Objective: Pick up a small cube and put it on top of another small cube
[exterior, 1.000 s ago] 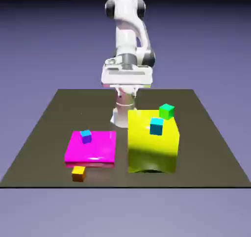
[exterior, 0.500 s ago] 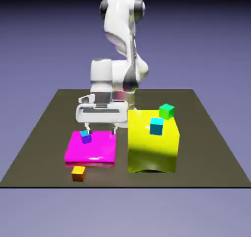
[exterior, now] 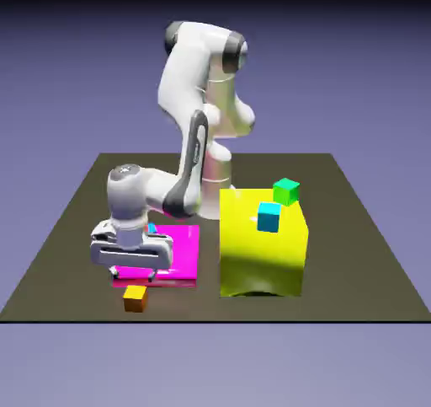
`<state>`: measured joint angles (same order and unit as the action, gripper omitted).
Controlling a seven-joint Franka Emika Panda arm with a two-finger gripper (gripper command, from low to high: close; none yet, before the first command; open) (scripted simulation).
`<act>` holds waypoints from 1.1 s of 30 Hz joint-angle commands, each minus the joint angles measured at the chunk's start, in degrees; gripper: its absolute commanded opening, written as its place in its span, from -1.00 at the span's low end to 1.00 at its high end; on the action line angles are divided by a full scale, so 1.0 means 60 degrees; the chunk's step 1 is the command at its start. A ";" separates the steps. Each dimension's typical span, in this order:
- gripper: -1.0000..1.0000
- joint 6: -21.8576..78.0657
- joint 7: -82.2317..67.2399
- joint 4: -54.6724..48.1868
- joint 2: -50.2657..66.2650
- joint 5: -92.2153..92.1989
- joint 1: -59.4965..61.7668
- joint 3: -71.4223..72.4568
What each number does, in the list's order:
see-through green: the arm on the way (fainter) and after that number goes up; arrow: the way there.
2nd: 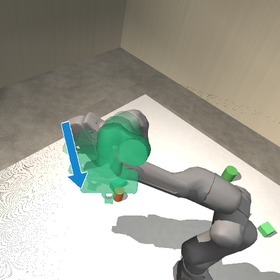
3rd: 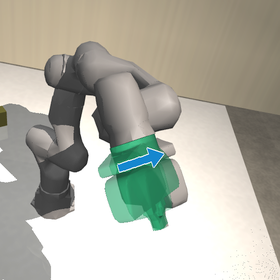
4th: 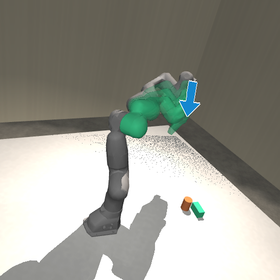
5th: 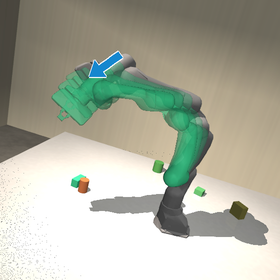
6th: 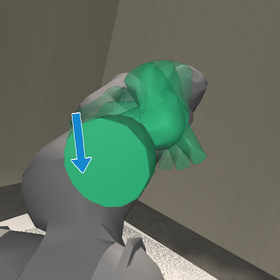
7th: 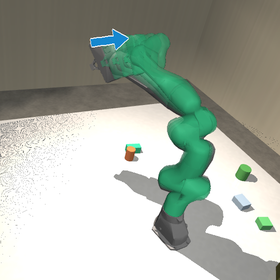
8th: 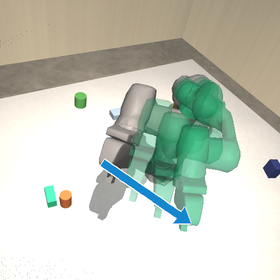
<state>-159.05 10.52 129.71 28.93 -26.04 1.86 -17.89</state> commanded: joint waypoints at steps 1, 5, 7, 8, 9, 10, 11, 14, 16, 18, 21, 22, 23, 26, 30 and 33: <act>0.00 -0.0234 -0.0169 -0.0120 0.0346 -0.0220 0.0206 0.0257; -1.00 -0.0220 -0.0159 -0.0113 0.0326 -0.0207 0.0194 0.0242; -1.00 0.0248 0.0179 0.0127 -0.0366 0.0233 -0.0218 -0.0271; -1.00 0.0482 0.0348 0.0247 -0.0712 0.0453 -0.0424 -0.0528; -1.00 0.0701 0.0507 0.0360 -0.1036 0.0659 -0.0617 -0.0769; -1.00 0.0701 0.0507 0.0360 -0.1037 0.0659 -0.0617 -0.0769; -1.00 0.0994 0.0560 0.0244 -0.1214 0.0750 -0.0963 -0.0572; -1.00 0.1875 0.0719 -0.0103 -0.1748 0.1022 -0.2001 0.0017; -1.00 0.2461 0.0825 -0.0335 -0.2104 0.1203 -0.2693 0.0411; -1.00 0.3063 0.0756 -0.0454 -0.2591 0.1439 -0.3381 0.0750; -1.00 0.3999 0.0241 -0.0371 -0.3629 0.1924 -0.4402 0.1135; -1.00 0.4278 0.0035 -0.0311 -0.3975 0.2083 -0.4701 0.1231; -1.00 0.4467 -0.0267 -0.0164 -0.4321 0.2238 -0.4883 0.1238; -1.00 0.5034 -0.1173 0.0280 -0.5359 0.2701 -0.5430 0.1259; -1.00 0.5790 -0.2381 0.0872 -0.6744 0.3318 -0.6158 0.1288; -1.00 0.6357 -0.3287 0.1316 -0.7782 0.3781 -0.6705 0.1309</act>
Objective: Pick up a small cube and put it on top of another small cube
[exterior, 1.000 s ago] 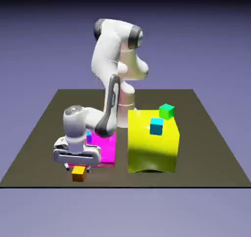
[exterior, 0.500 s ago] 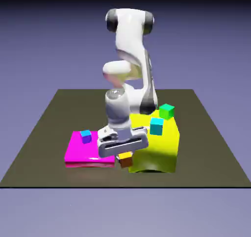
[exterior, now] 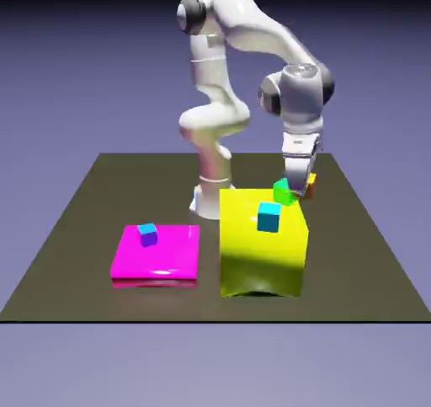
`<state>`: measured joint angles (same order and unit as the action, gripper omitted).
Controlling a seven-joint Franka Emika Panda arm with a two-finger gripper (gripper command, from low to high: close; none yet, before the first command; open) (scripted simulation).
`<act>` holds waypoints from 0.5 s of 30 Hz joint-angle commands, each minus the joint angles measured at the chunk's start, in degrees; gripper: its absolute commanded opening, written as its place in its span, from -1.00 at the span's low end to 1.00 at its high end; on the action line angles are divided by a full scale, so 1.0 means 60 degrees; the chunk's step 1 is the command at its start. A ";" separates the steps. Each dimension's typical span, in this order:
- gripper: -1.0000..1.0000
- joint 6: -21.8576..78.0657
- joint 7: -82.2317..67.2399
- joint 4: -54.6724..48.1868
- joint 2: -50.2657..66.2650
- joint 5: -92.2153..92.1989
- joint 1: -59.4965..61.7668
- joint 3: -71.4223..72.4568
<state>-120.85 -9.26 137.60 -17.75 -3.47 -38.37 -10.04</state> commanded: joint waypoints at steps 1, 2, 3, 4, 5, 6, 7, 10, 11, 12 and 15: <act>-1.00 0.0180 -0.0293 0.0148 -0.0346 0.0174 -0.0182 0.0007; -1.00 0.0369 -0.0595 0.0296 -0.0692 0.0328 -0.0364 0.0014; -1.00 0.0558 -0.0897 0.0444 -0.1039 0.0483 -0.0547 0.0021; -1.00 0.0747 -0.1199 0.0592 -0.1385 0.0637 -0.0729 0.0028; -1.00 0.0936 -0.1501 0.0740 -0.1731 0.0791 -0.0911 0.0036; -1.00 0.1125 -0.1803 0.0888 -0.2077 0.0946 -0.1093 0.0043; -1.00 0.1314 -0.2105 0.1036 -0.2423 0.1100 -0.1275 0.0050; -1.00 0.1074 -0.2979 0.1682 -0.2849 0.1263 -0.0890 -0.0407; -1.00 0.1073 -0.2980 0.1682 -0.2849 0.1263 -0.0890 -0.0407; -1.00 0.0659 -0.2996 0.1934 -0.2686 0.1265 -0.0897 -0.0443; -1.00 -0.0586 -0.3044 0.2693 -0.2196 0.1273 -0.0916 -0.0550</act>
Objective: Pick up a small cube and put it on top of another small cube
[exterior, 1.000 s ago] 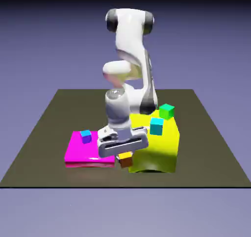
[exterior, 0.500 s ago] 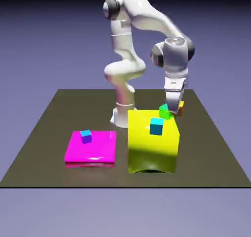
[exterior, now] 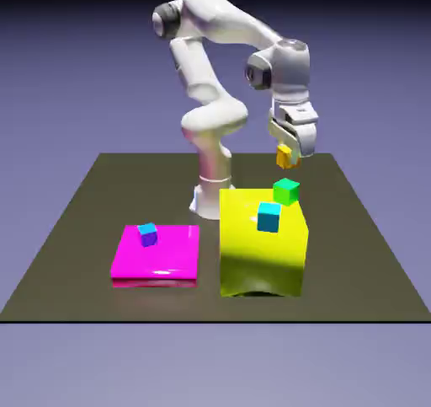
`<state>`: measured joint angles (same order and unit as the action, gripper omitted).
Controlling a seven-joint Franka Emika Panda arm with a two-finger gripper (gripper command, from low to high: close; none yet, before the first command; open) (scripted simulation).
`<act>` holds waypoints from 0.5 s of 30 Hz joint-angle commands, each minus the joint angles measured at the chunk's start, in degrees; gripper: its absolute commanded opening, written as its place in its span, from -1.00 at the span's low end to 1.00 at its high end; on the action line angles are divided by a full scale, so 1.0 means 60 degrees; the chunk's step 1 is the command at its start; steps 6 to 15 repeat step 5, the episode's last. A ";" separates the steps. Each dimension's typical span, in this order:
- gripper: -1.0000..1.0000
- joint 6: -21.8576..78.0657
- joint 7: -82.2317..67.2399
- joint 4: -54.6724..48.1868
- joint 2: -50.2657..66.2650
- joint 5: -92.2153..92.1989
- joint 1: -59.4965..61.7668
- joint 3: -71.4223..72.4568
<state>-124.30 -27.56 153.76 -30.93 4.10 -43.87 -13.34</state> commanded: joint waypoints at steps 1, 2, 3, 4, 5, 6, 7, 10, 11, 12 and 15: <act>-1.00 -0.0341 -0.0007 0.0201 0.0130 0.0012 -0.0005 -0.0029; 1.00 -0.0341 -0.0007 0.0202 0.0130 0.0012 -0.0005 -0.0029; 1.00 -0.0341 -0.0007 0.0202 0.0130 0.0012 -0.0005 -0.0029; 1.00 0.0074 0.0009 -0.0051 -0.0033 0.0010 0.0001 0.0007; 1.00 0.0489 0.0025 -0.0304 -0.0196 0.0007 0.0008 0.0043; 1.00 0.0489 0.0025 -0.0304 -0.0196 0.0007 0.0008 0.0043; 1.00 0.0489 0.0025 -0.0304 -0.0196 0.0007 0.0008 0.0043; 1.00 0.0489 0.0025 -0.0304 -0.0196 0.0007 0.0008 0.0043; 1.00 0.0489 0.0025 -0.0304 -0.0196 0.0007 0.0008 0.0043; 1.00 0.0489 0.0025 -0.0304 -0.0196 0.0007 0.0008 0.0043; 1.00 0.0489 0.0025 -0.0304 -0.0196 0.0007 0.0008 0.0043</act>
